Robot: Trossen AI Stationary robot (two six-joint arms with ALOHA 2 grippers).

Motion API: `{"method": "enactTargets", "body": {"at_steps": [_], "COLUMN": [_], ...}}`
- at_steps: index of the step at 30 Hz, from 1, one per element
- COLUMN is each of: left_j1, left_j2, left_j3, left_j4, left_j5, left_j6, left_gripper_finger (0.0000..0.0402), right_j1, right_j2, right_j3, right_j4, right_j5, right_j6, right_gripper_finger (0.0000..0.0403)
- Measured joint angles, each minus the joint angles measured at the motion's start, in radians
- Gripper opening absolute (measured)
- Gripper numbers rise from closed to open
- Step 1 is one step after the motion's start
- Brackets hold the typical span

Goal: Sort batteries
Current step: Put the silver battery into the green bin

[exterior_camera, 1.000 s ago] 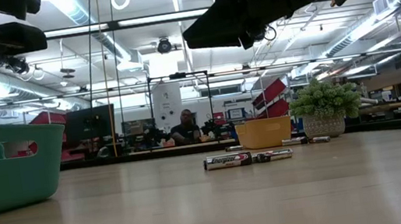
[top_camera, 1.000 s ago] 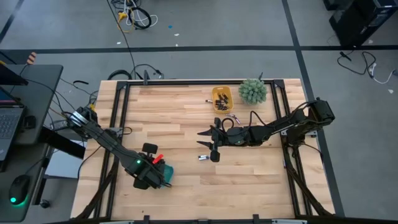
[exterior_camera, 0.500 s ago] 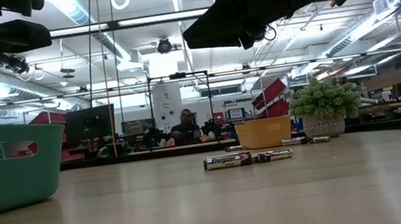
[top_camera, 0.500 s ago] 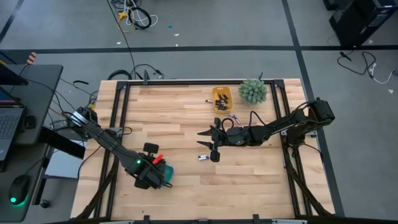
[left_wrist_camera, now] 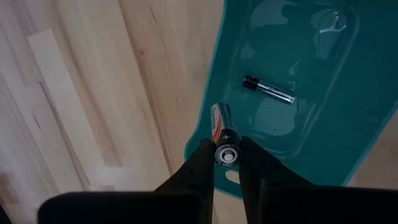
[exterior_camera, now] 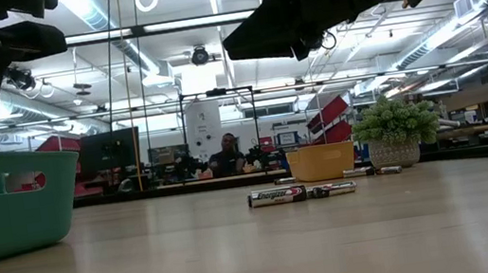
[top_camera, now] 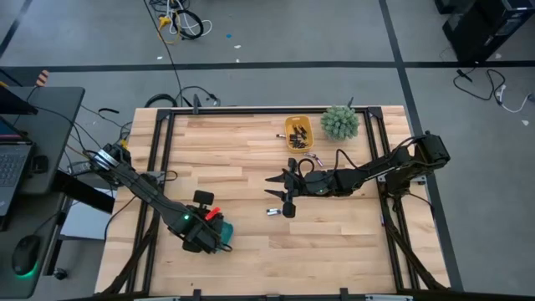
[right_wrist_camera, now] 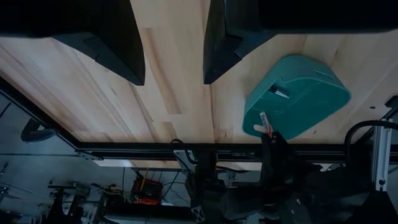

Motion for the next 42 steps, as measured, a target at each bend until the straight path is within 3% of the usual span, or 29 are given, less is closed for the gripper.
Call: {"method": "enactTargets", "body": {"at_steps": [28, 42], "left_j1": [0.000, 0.000], "left_j2": [0.000, -0.001], "left_j3": [0.000, 0.000], "left_j4": [0.001, 0.001], "left_j5": [-0.020, -0.058], "left_j6": [-0.007, -0.006], "left_gripper_finger": [0.0046, 0.0082], "right_j1": [0.000, 0.000], "right_j2": [0.000, 0.000], "right_j3": [0.000, 0.000], "right_j4": [-0.027, -0.045], "right_j5": [0.000, 0.000], "right_j6": [0.002, 0.041], "right_gripper_finger": [0.0149, 0.0149]}}
